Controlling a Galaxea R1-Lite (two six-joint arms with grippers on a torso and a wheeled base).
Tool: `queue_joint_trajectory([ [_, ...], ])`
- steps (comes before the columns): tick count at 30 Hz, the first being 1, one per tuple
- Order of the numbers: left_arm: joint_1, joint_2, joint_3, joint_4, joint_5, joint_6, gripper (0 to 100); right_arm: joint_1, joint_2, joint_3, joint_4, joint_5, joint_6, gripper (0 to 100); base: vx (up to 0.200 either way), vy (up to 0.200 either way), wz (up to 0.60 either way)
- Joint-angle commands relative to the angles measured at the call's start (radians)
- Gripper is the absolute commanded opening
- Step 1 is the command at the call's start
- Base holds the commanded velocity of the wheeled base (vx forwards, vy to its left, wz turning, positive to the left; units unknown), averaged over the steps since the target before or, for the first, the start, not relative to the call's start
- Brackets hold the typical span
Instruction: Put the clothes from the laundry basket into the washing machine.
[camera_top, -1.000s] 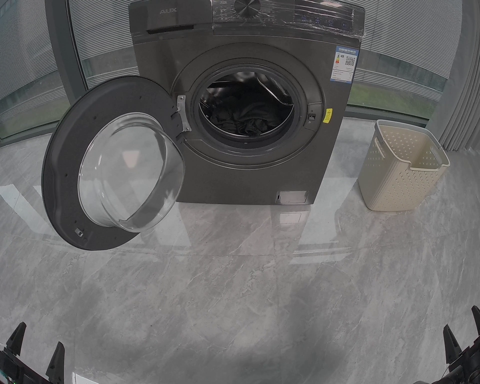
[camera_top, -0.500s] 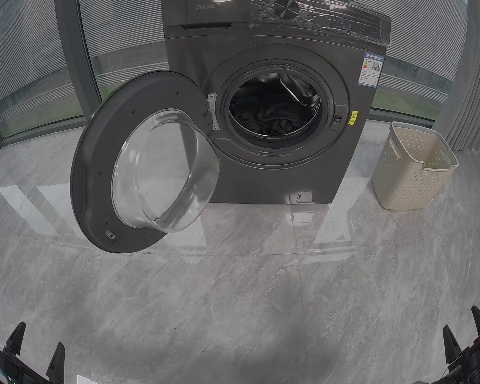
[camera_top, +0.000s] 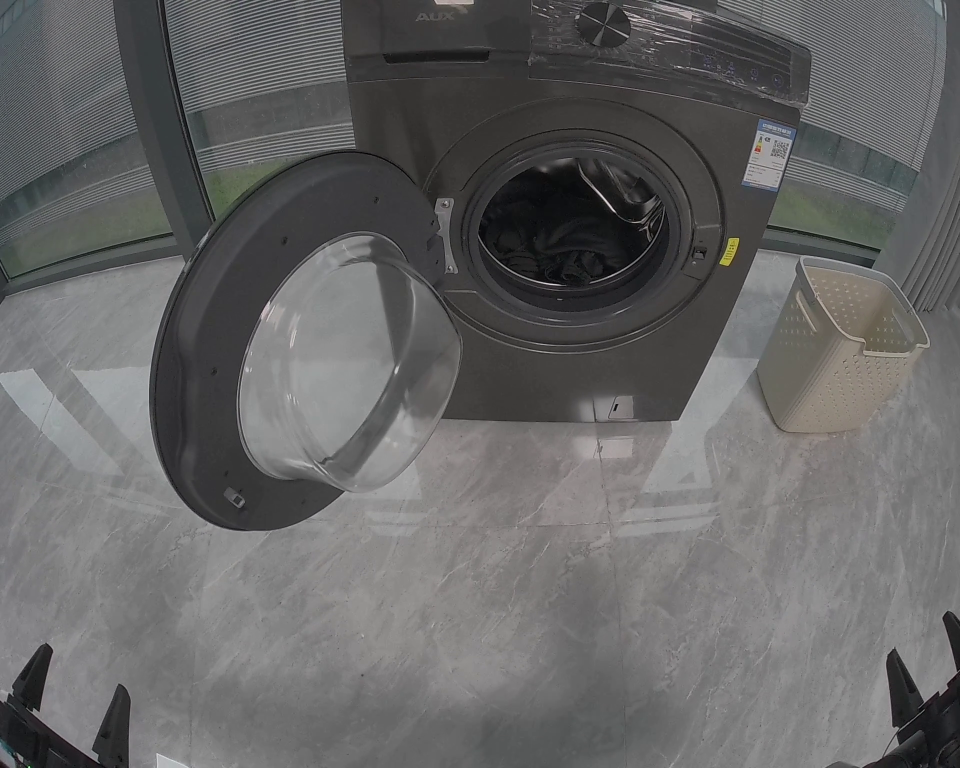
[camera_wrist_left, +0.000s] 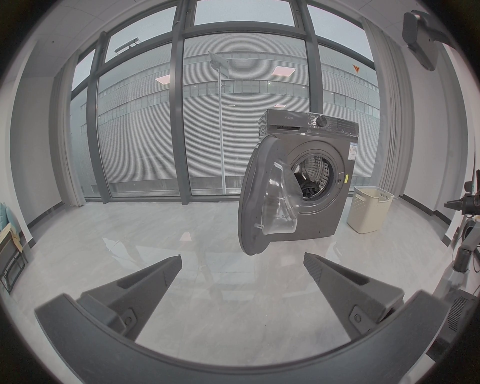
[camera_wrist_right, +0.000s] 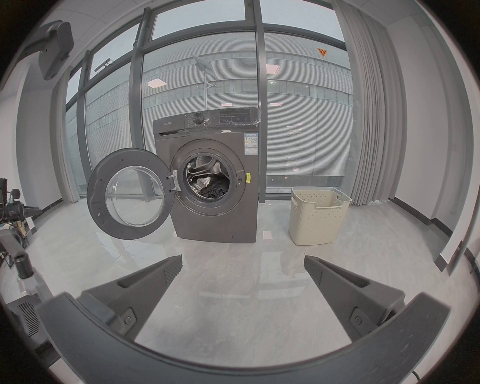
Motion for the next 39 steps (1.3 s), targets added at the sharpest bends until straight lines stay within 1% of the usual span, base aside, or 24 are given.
queue_joint_trajectory([
  [1, 0.0, -0.009, 0.018, 0.0, 0.003, 0.004, 100, 0.0, -0.015, 0.018, 0.0, 0.0, 0.001, 100, 0.0, 0.0, 0.0],
  [3, 0.0, -0.009, 0.018, 0.0, 0.003, 0.001, 100, 0.0, -0.015, 0.018, 0.0, -0.001, 0.001, 100, 0.0, 0.0, 0.0],
  [4, 0.0, -0.009, 0.018, 0.0, 0.006, -0.005, 100, 0.0, -0.015, 0.018, 0.0, 0.0, 0.003, 100, 0.0, 0.0, 0.0],
  [8, 0.002, -0.009, 0.018, 0.0, 0.011, -0.009, 100, 0.0, -0.015, 0.018, 0.0, 0.0, 0.003, 100, 0.0, 0.0, 0.0],
  [15, 0.005, -0.009, 0.018, 0.0, 0.006, 0.016, 100, 0.0, -0.015, 0.018, 0.0, -0.001, 0.003, 100, 0.0, 0.0, 0.0],
  [17, 0.005, -0.009, 0.016, 0.0, 0.004, 0.019, 100, 0.0, -0.015, 0.018, 0.0, -0.001, 0.003, 100, 0.0, 0.0, 0.0],
  [18, 0.008, -0.002, -0.001, -0.009, 0.004, 0.004, 100, 0.0, -0.015, 0.018, 0.0, -0.001, 0.003, 100, 0.0, 0.0, 0.0],
  [20, 0.026, 0.061, -0.146, -0.072, -0.006, -0.048, 100, 0.0, -0.015, 0.018, 0.0, -0.001, 0.003, 100, 0.0, 0.0, 0.0],
  [21, 0.029, 0.104, -0.208, -0.091, -0.012, -0.064, 100, 0.0, -0.015, 0.018, 0.0, -0.001, 0.001, 100, 0.0, 0.0, 0.0],
  [22, 0.02, 0.187, -0.274, -0.107, -0.031, -0.078, 100, 0.0, -0.015, 0.018, 0.0, -0.001, -0.003, 100, 0.0, 0.0, 0.0],
  [23, 0.016, 0.244, -0.292, -0.11, -0.048, -0.07, 100, 0.0, -0.015, 0.018, 0.0, 0.0, -0.003, 100, 0.0, 0.0, 0.0],
  [25, -0.001, 0.385, -0.312, -0.124, -0.097, -0.061, 100, 0.0, -0.015, 0.018, 0.0, -0.001, 0.0, 100, 0.0, 0.0, 0.0],
  [26, -0.003, 0.397, -0.314, -0.127, -0.1, -0.059, 100, 0.0, -0.015, 0.018, 0.0, -0.003, 0.0, 100, 0.0, 0.0, 0.0],
  [27, -0.012, 0.543, -0.332, -0.187, -0.141, -0.047, 100, 0.0, -0.015, 0.018, 0.0, -0.003, 0.001, 100, 0.0, 0.0, 0.0],
  [28, -0.012, 0.621, -0.341, -0.245, -0.155, -0.041, 100, 0.0, -0.015, 0.018, 0.0, -0.003, 0.003, 100, 0.0, 0.0, 0.0],
  [29, -0.012, 0.63, -0.343, -0.255, -0.157, -0.039, 100, 0.0, -0.015, 0.018, 0.0, -0.003, 0.003, 100, 0.0, 0.0, 0.0],
  [30, -0.012, 0.749, -0.361, -0.364, -0.18, -0.03, 100, 0.0, -0.015, 0.018, 0.0, -0.003, 0.003, 100, 0.0, 0.0, 0.0],
  [32, -0.012, 0.836, -0.389, -0.439, -0.197, -0.024, 100, 0.0, -0.015, 0.018, 0.0, -0.003, 0.003, 100, 0.0, 0.0, 0.0],
  [33, -0.012, 0.907, -0.418, -0.479, -0.207, -0.013, 100, 0.0, -0.015, 0.018, 0.0, -0.003, 0.001, 100, 0.0, 0.0, 0.0],
  [35, -0.024, 0.977, -0.464, -0.488, -0.22, -0.007, 100, 0.0, -0.015, 0.018, 0.0, -0.003, 0.003, 100, 0.0, 0.0, 0.0],
  [39, -0.055, 1.052, -0.524, -0.488, -0.244, -0.007, 100, 0.0, -0.015, 0.018, 0.0, -0.003, 0.003, 100, 0.0, 0.0, 0.0],
])
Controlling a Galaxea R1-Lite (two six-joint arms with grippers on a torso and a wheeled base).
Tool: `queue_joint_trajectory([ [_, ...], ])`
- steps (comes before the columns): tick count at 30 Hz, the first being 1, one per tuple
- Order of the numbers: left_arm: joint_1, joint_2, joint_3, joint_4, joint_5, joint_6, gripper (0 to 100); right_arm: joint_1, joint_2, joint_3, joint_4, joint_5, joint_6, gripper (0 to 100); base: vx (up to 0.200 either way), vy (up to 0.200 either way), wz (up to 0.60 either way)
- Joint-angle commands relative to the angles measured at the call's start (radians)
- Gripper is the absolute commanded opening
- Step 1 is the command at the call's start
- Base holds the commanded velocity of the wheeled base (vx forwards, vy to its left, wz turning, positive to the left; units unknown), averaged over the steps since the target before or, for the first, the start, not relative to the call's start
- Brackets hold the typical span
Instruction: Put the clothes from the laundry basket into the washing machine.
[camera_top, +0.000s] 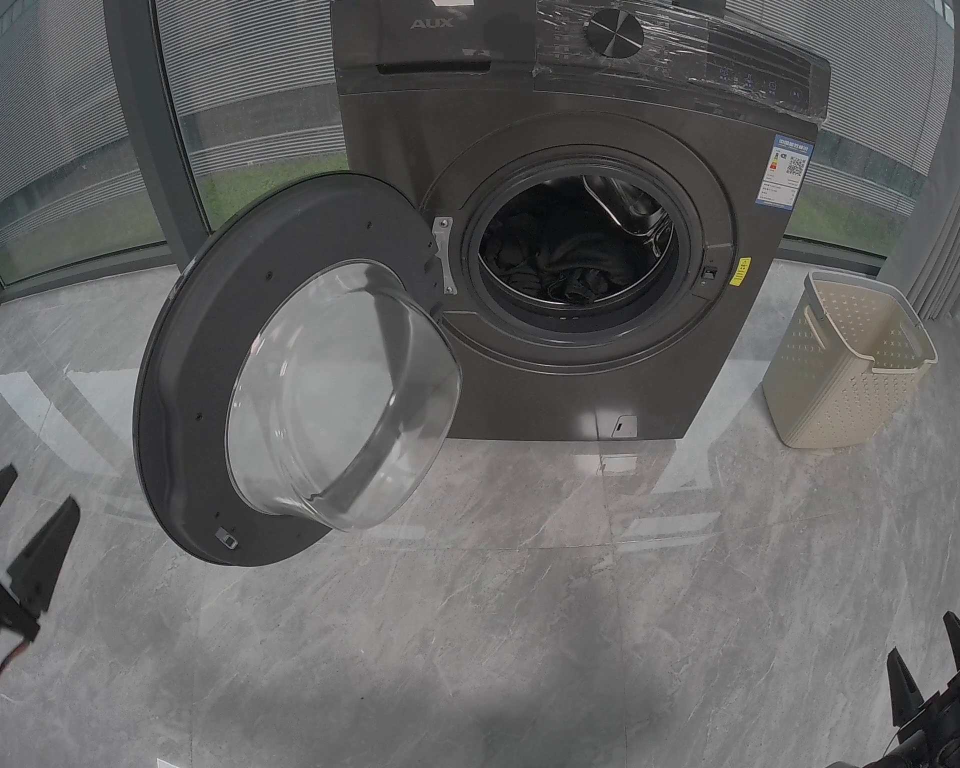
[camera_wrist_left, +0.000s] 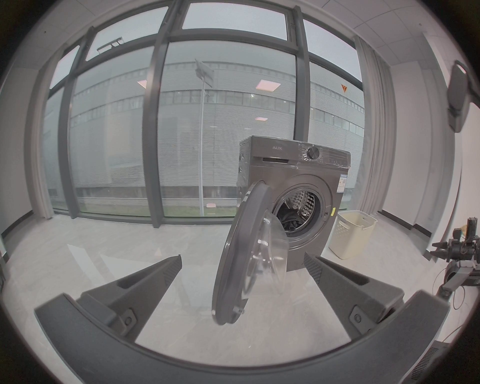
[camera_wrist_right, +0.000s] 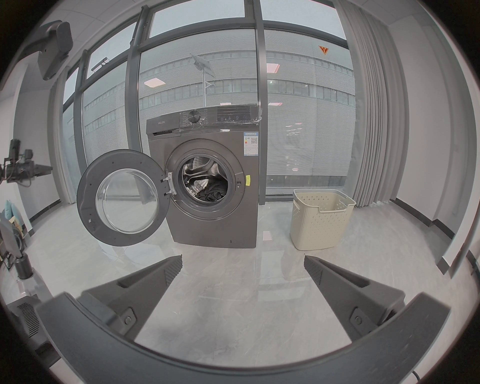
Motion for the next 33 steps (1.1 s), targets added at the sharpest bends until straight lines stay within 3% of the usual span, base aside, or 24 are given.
queue_joint_trajectory([
  [1, -0.057, 0.504, -0.214, -0.164, -0.104, 0.016, 100, 0.0, -0.016, 0.018, 0.0, 0.0, 0.001, 100, 0.0, 0.0, 0.0],
  [12, -0.062, 0.685, -0.286, -0.199, -0.165, 0.017, 100, 0.0, -0.016, 0.018, 0.0, 0.0, 0.0, 100, 0.0, 0.0, 0.0],
  [16, -0.08, 0.759, -0.309, -0.245, -0.236, 0.014, 100, 0.0, -0.016, 0.018, 0.0, 0.001, 0.001, 100, 0.0, 0.0, 0.0],
  [21, -0.125, 0.789, -0.308, -0.272, -0.26, 0.007, 100, 0.0, -0.016, 0.018, 0.0, 0.0, 0.001, 100, 0.0, 0.0, 0.0],
  [27, -0.24, 0.788, -0.302, -0.286, -0.265, 0.0, 100, 0.0, -0.016, 0.018, 0.0, 0.001, 0.001, 100, 0.0, 0.0, 0.0],
  [28, -0.289, 0.779, -0.297, -0.285, -0.265, -0.006, 100, 0.0, -0.016, 0.018, -0.002, 0.001, 0.003, 100, 0.0, 0.0, 0.0],
  [30, -0.338, 0.774, -0.294, -0.286, -0.265, -0.024, 100, 0.0, -0.016, 0.018, 0.0, 0.001, 0.003, 100, 0.0, 0.0, 0.0],
  [33, -0.434, 0.756, -0.288, -0.286, -0.265, -0.075, 100, 0.0, -0.016, 0.018, -0.002, 0.0, 0.003, 100, 0.0, 0.0, 0.0],
])
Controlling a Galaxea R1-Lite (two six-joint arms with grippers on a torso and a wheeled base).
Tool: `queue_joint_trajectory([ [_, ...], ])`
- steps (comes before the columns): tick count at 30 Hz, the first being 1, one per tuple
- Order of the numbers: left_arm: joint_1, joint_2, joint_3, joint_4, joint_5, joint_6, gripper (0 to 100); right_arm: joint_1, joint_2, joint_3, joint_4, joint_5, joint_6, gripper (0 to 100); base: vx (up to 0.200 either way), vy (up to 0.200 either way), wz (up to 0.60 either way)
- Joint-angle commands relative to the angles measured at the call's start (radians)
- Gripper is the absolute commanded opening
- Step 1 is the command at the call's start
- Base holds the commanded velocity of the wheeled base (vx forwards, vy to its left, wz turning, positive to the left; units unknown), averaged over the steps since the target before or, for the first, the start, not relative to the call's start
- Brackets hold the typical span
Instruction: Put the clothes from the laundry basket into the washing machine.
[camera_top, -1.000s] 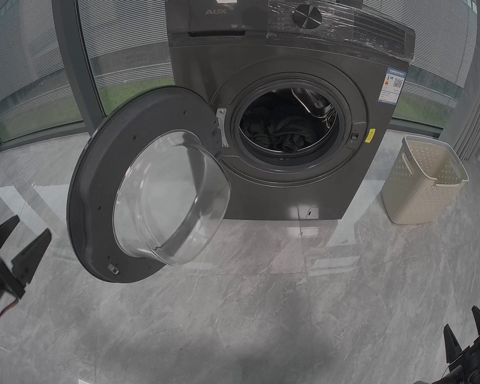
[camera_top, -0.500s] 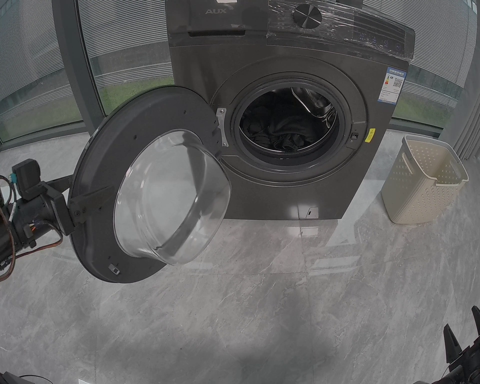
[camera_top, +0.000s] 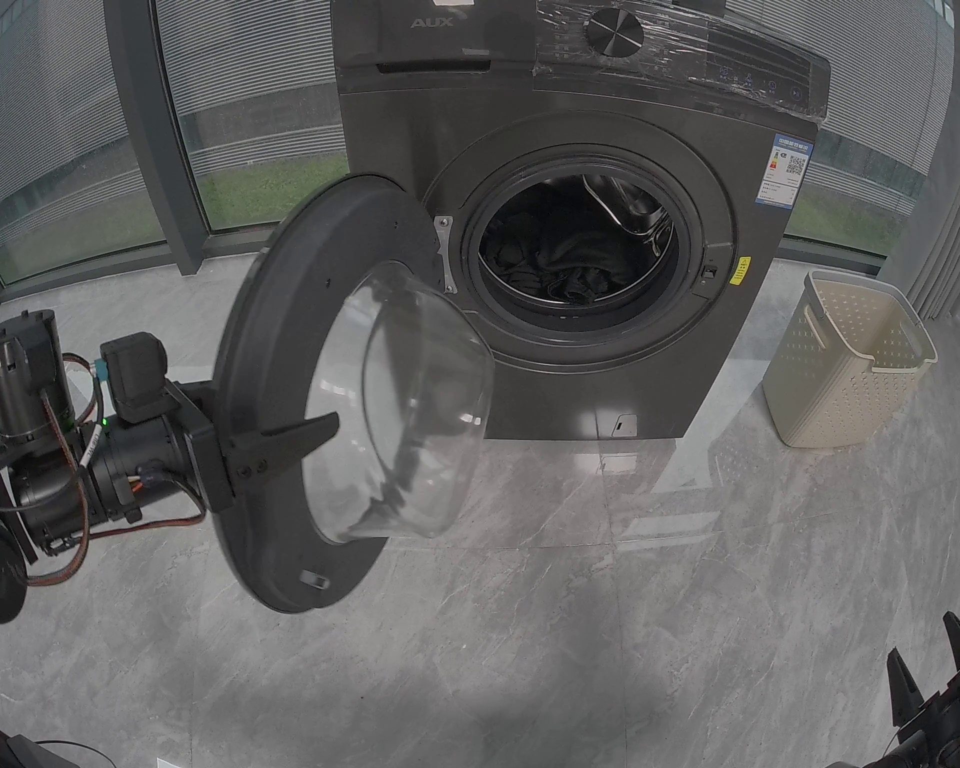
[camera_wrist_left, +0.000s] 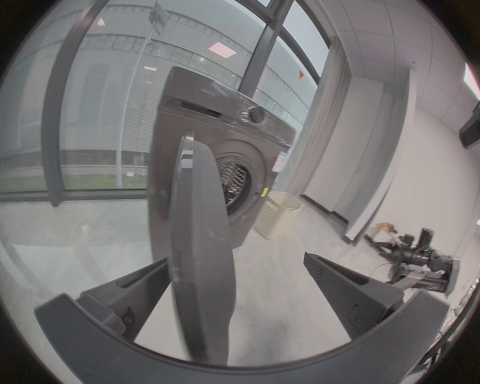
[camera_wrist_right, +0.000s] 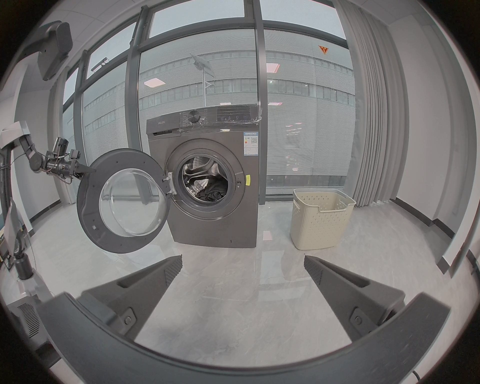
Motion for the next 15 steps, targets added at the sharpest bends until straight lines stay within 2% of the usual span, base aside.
queue_joint_trajectory([
  [1, -0.155, -0.032, 0.011, -0.002, 0.0, -0.068, 100, 0.0, -0.016, 0.018, -0.002, 0.001, 0.0, 100, 0.0, 0.0, 0.0],
  [3, -0.18, -0.037, 0.012, -0.005, 0.004, -0.089, 100, 0.0, -0.016, 0.018, 0.0, 0.001, 0.0, 100, 0.0, 0.0, 0.0],
  [10, -0.171, -0.086, 0.042, -0.043, 0.033, -0.088, 100, 0.0, -0.016, 0.018, 0.0, 0.001, 0.0, 100, 0.0, 0.0, 0.0],
  [12, -0.166, -0.14, 0.074, -0.048, 0.076, -0.091, 100, 0.0, -0.016, 0.018, -0.002, 0.001, 0.0, 100, 0.0, 0.0, 0.0],
  [15, -0.129, -0.155, 0.101, -0.032, 0.096, -0.083, 100, 0.0, -0.016, 0.018, 0.0, 0.001, -0.001, 100, 0.0, 0.0, 0.0],
])
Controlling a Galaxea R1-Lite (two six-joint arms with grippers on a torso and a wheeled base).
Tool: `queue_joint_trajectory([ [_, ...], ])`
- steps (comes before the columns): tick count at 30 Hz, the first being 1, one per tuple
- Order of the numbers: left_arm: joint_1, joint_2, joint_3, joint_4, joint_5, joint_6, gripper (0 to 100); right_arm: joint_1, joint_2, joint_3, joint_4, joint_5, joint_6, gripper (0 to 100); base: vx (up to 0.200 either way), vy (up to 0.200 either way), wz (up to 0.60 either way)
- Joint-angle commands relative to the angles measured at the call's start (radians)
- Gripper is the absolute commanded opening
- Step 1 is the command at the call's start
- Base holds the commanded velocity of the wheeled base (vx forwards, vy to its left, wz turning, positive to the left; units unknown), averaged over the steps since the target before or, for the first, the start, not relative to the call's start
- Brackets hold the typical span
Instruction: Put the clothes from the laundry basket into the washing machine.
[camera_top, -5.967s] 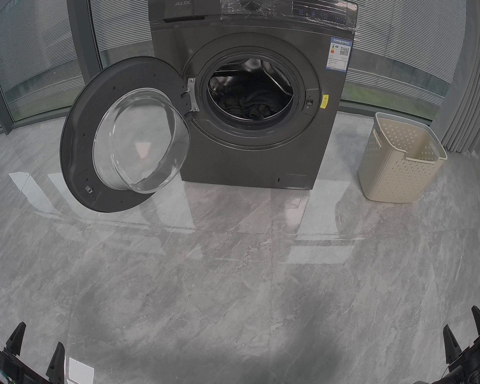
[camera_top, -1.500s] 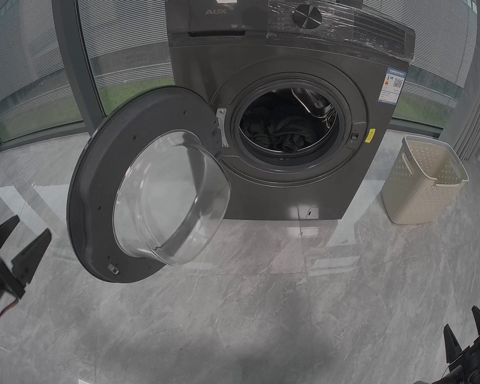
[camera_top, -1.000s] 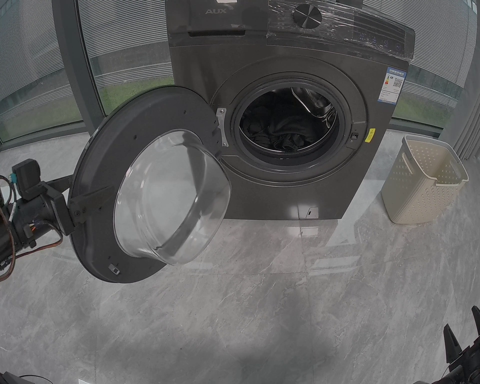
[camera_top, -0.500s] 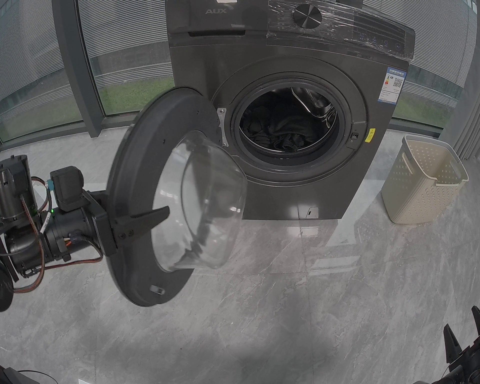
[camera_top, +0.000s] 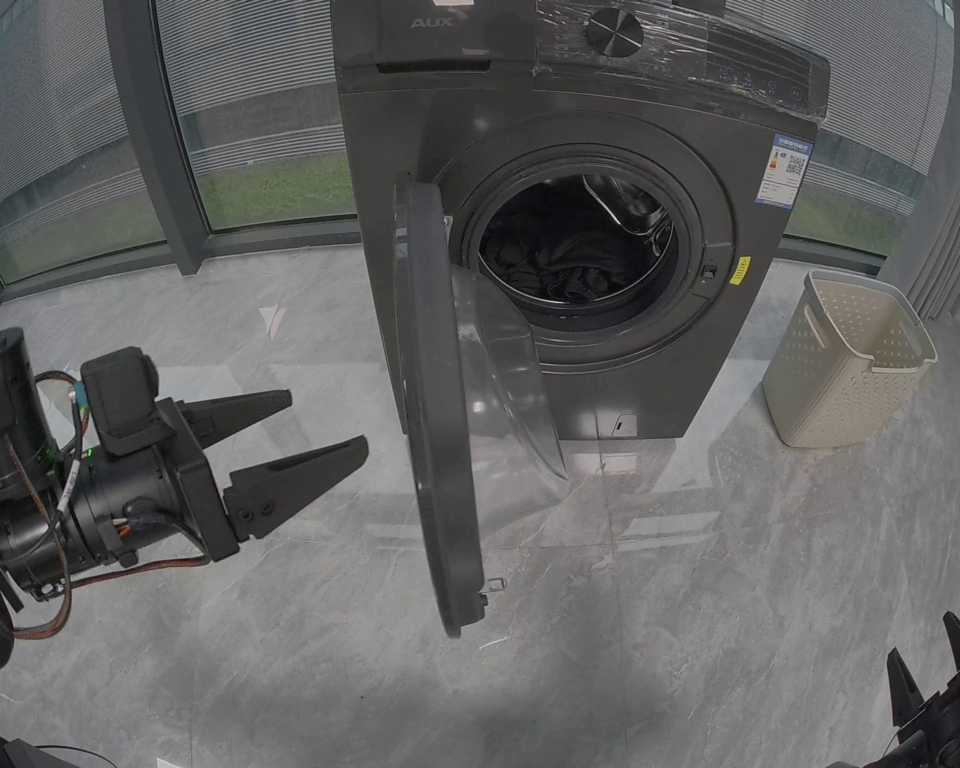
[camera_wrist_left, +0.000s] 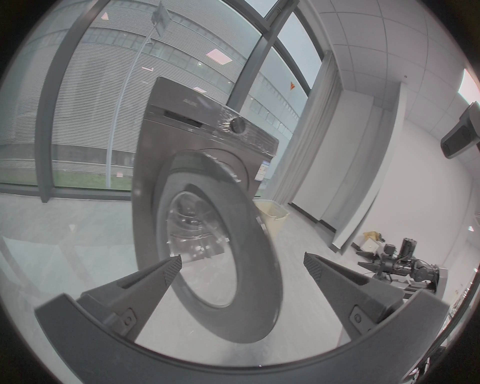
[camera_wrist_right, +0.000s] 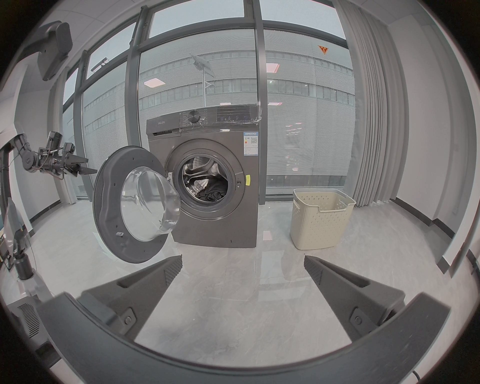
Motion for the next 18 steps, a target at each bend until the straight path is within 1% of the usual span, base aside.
queue_joint_trajectory([
  [1, 0.054, -0.06, 0.048, 0.005, 0.033, 0.011, 100, 0.0, -0.016, 0.018, 0.0, 0.001, -0.002, 100, 0.0, 0.0, 0.0],
  [2, 0.063, -0.047, 0.053, 0.005, 0.041, 0.022, 100, 0.0, -0.016, 0.018, 0.0, 0.001, -0.002, 100, 0.0, 0.0, 0.0],
  [5, 0.063, 0.05, 0.05, -0.012, 0.078, 0.07, 100, 0.0, -0.016, 0.018, 0.0, 0.001, -0.002, 100, 0.0, 0.0, 0.0],
  [6, 0.06, 0.085, 0.041, -0.02, 0.088, 0.082, 100, 0.0, -0.016, 0.018, 0.0, 0.001, -0.002, 100, 0.0, 0.0, 0.0],
  [7, 0.055, 0.114, 0.035, -0.032, 0.096, 0.087, 100, 0.0, -0.016, 0.018, 0.0, 0.001, -0.002, 100, 0.0, 0.0, 0.0],
  [10, 0.04, 0.21, -0.004, -0.096, 0.113, 0.085, 100, 0.0, -0.016, 0.018, -0.002, 0.001, -0.003, 100, 0.0, 0.0, 0.0],
  [12, 0.032, 0.274, -0.03, -0.145, 0.138, 0.085, 100, 0.0, -0.016, 0.018, -0.002, 0.001, -0.003, 100, 0.0, 0.0, 0.0],
  [14, 0.025, 0.332, -0.057, -0.196, 0.164, 0.079, 100, 0.0, -0.016, 0.018, 0.0, 0.001, -0.003, 100, 0.0, 0.0, 0.0],
  [16, 0.017, 0.375, -0.082, -0.225, 0.168, 0.076, 100, 0.0, -0.016, 0.018, 0.0, 0.001, -0.002, 100, 0.0, 0.0, 0.0],
  [18, 0.009, 0.389, -0.1, -0.227, 0.17, 0.071, 100, 0.0, -0.016, 0.018, 0.0, 0.001, -0.002, 100, 0.0, 0.0, 0.0],
])
